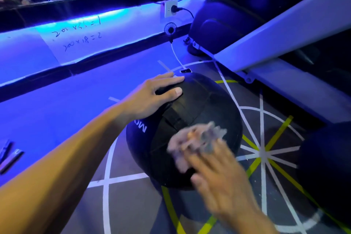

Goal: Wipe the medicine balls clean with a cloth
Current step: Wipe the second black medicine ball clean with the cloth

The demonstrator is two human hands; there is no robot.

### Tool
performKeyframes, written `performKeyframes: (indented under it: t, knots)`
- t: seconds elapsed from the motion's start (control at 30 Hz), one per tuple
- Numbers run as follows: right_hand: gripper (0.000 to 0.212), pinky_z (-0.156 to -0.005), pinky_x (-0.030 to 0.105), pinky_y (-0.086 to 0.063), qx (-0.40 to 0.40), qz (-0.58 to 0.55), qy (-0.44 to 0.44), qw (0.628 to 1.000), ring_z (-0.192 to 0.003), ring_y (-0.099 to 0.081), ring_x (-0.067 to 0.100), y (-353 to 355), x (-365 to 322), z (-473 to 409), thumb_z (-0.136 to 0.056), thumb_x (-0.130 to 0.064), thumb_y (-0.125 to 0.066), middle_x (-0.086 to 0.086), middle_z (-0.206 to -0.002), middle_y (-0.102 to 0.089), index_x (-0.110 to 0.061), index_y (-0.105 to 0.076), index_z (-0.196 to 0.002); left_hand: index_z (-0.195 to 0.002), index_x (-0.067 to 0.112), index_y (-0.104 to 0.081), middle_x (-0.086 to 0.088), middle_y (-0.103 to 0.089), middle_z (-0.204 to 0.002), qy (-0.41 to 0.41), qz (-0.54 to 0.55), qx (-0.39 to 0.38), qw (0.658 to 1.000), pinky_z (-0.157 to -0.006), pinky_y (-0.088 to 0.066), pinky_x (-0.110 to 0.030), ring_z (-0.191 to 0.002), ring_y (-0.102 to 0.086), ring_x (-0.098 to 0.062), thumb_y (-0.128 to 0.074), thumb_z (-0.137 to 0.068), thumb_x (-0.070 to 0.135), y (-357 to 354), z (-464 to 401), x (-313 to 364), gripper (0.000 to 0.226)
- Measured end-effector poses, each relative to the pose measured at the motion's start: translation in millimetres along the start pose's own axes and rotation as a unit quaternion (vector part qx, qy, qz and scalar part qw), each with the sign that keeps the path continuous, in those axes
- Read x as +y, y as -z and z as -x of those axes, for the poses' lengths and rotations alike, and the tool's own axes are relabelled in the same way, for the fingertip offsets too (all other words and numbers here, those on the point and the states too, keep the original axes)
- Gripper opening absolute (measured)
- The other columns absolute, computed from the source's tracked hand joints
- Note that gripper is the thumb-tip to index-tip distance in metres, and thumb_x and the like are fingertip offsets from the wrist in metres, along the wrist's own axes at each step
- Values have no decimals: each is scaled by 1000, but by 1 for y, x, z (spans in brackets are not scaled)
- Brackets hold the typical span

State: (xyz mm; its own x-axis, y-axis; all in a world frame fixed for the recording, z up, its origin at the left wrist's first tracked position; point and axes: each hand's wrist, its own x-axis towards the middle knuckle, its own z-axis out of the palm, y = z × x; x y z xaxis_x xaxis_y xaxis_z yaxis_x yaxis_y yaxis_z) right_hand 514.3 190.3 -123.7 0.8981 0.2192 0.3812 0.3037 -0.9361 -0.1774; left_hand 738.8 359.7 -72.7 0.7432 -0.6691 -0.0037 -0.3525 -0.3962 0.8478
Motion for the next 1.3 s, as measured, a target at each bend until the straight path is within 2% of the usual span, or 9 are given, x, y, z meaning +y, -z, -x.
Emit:
performKeyframes:
  t: [0.13,0.33,0.47,0.63,0.7,0.93,1.07,1.2,1.3]
  knots:
    - [67,-125,33,-19,78,-157,-248,953,-152,-17,-4,33,48,-57,-105,-59,-15,-16,-165,-26,-24,-36,-158,-143,46,-55,13,-34,-163,5,5,-1,1000,-125,-18,-32,-149,-24,6,-60,-97,51,-2,-6,4,47]
    - [58,-123,44,-27,10,-41,-40,998,-153,-30,24,-5,-19,-18,-107,-48,-31,2,-166,-31,-16,-46,-153,-142,45,-57,17,-37,-160,12,15,7,1000,-121,-21,-25,-145,-27,10,-61,-98,47,4,-10,1,44]
    - [49,-120,41,-32,-13,15,14,1000,-143,-44,25,-17,-25,13,-108,-45,-33,-2,-162,-39,-23,-54,-147,-142,47,-56,16,-36,-161,12,19,8,1000,-121,-20,-27,-146,-27,7,-60,-97,51,4,-15,-2,45]
    - [52,-125,29,-18,51,-39,-123,990,-147,-36,8,26,4,-70,-110,-43,-22,-6,-157,-46,-23,-43,-153,-139,42,-60,11,-40,-160,2,19,19,1000,-123,-21,-27,-146,-32,4,-62,-99,46,-5,-29,3,41]
    - [55,-126,35,-21,45,-64,-165,983,-150,-27,1,29,14,-99,-109,-48,-20,-12,-161,-39,-28,-44,-154,-139,39,-60,8,-41,-160,-4,12,24,1000,-124,-21,-27,-146,-33,2,-61,-100,40,-9,-33,4,39]
    - [50,-123,40,-28,46,-20,-110,993,-144,-43,27,-7,-6,-22,-109,-40,-29,2,-158,-44,-20,-40,-154,-137,47,-61,19,-44,-156,30,11,14,999,-122,-23,-28,-144,-36,0,-63,-95,57,5,-43,-5,43]
    - [54,-121,37,-23,58,7,-159,986,-141,-42,27,-18,8,4,-111,-41,-22,0,-153,-44,-11,-39,-153,-135,34,-66,21,-56,-136,16,41,24,999,-102,-31,-3,-125,-46,8,-65,-99,44,-2,-51,-4,38]
    - [56,-124,21,-12,102,-51,-238,965,-152,-17,-1,-6,31,-24,-109,-46,-20,-12,-162,-24,-18,-27,-157,-135,36,-66,18,-60,-141,16,50,3,999,-115,-34,-23,-130,-50,0,-60,-100,49,-7,-54,4,37]
    - [62,-119,10,-5,120,-110,-281,946,-154,-14,0,1,58,-37,-106,-52,-16,-8,-168,-23,-22,-26,-160,-147,43,-51,13,-45,-150,4,-14,19,1000,-121,-25,-30,-140,-35,-5,-60,-90,63,-14,-52,11,61]
